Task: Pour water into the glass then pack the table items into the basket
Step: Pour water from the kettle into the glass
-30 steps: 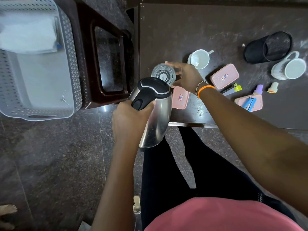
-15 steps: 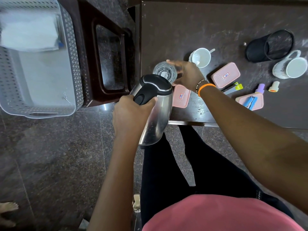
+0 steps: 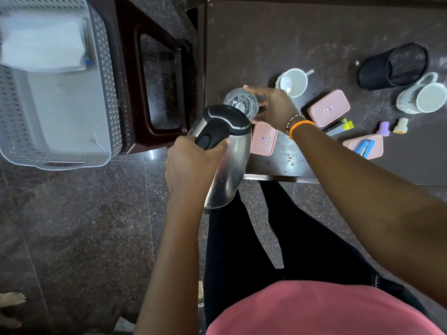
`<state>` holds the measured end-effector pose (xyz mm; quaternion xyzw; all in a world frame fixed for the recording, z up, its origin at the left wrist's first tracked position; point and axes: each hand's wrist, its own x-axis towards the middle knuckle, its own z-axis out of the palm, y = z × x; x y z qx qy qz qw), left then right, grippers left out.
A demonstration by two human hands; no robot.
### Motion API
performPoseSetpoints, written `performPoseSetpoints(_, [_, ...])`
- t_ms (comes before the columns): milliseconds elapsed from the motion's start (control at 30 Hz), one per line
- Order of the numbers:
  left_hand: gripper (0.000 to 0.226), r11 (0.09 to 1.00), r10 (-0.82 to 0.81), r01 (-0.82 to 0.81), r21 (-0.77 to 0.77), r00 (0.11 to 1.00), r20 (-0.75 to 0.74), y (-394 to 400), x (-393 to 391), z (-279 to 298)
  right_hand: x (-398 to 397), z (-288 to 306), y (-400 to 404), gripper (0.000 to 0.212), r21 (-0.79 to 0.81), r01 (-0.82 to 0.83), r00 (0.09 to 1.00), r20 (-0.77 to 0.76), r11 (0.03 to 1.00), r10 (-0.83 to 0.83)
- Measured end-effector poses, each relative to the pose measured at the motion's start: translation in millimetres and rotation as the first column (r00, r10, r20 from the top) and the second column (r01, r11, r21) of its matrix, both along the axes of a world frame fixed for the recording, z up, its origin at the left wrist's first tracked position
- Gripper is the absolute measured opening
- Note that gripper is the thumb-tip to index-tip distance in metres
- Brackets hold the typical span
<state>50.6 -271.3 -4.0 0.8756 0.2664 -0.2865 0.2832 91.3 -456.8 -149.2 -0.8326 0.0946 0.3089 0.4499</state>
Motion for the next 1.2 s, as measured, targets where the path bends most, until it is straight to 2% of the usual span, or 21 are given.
performPoseSetpoints(367, [0.036,1.000,-0.015,0.015,0.008,1.000,0.002,2.6,1.8,2.5,-1.2,-1.6,-0.9,0.079,-0.026,-0.020,1.000,0.014,0.999,0.021])
performPoseSetpoints(1200, [0.039,1.000,-0.016,0.016,-0.001,1.000,-0.003,5.6,2.8,1.1,-3.1,-6.8,-1.5,0.082,0.039,0.020,1.000,-0.012,0.999,-0.019])
